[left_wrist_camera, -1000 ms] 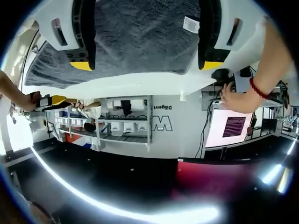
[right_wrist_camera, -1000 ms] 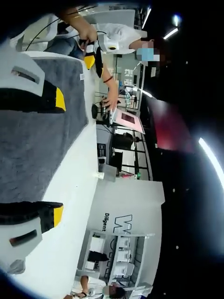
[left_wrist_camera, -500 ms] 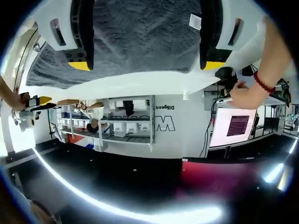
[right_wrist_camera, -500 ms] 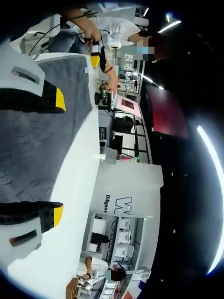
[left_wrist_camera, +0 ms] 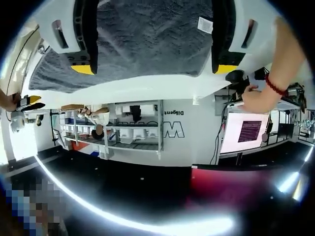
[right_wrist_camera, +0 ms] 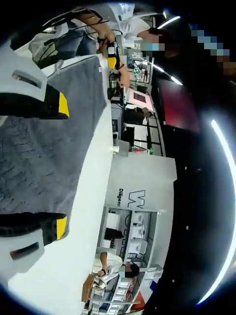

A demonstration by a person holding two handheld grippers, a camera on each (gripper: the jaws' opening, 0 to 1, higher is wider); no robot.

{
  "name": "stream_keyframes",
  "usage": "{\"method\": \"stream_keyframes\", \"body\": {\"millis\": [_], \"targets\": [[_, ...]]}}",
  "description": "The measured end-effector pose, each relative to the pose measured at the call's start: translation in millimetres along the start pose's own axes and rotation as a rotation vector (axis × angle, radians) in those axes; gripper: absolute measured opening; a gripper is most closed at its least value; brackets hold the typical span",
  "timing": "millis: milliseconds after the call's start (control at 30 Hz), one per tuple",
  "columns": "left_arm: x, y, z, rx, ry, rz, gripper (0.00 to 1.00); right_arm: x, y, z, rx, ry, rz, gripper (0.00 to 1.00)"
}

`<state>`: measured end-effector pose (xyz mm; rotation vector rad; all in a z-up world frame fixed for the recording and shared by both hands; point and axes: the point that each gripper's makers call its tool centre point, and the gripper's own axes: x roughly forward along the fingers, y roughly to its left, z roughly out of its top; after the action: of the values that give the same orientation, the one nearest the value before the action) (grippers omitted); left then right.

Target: Open the folded towel by lifting each exposed corner and separating the folded layers until the towel lies flat within the target outline without major curled edges

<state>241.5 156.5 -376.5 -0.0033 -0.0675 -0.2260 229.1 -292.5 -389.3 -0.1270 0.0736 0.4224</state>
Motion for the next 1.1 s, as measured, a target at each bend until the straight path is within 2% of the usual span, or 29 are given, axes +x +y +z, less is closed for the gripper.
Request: {"method": "stream_keyframes", "body": {"millis": [333,567,1100], "targets": [[-9,5.0,-8.5,-0.008,0.029,0.016,0.94,-23,-10,-8.0,0.043,-0.009,-0.051,0.75],[-9,5.8,-12.3,-0.027,0.039,0.015,0.95,-23,-10,-14.9,0.069,0.006,-0.051,0.74],[-5,3.8,-14.9,-0.023,0.042,0.019,0.96,-17,-10,-14.1,0.069,0.001,-0.041,0.74]]}}
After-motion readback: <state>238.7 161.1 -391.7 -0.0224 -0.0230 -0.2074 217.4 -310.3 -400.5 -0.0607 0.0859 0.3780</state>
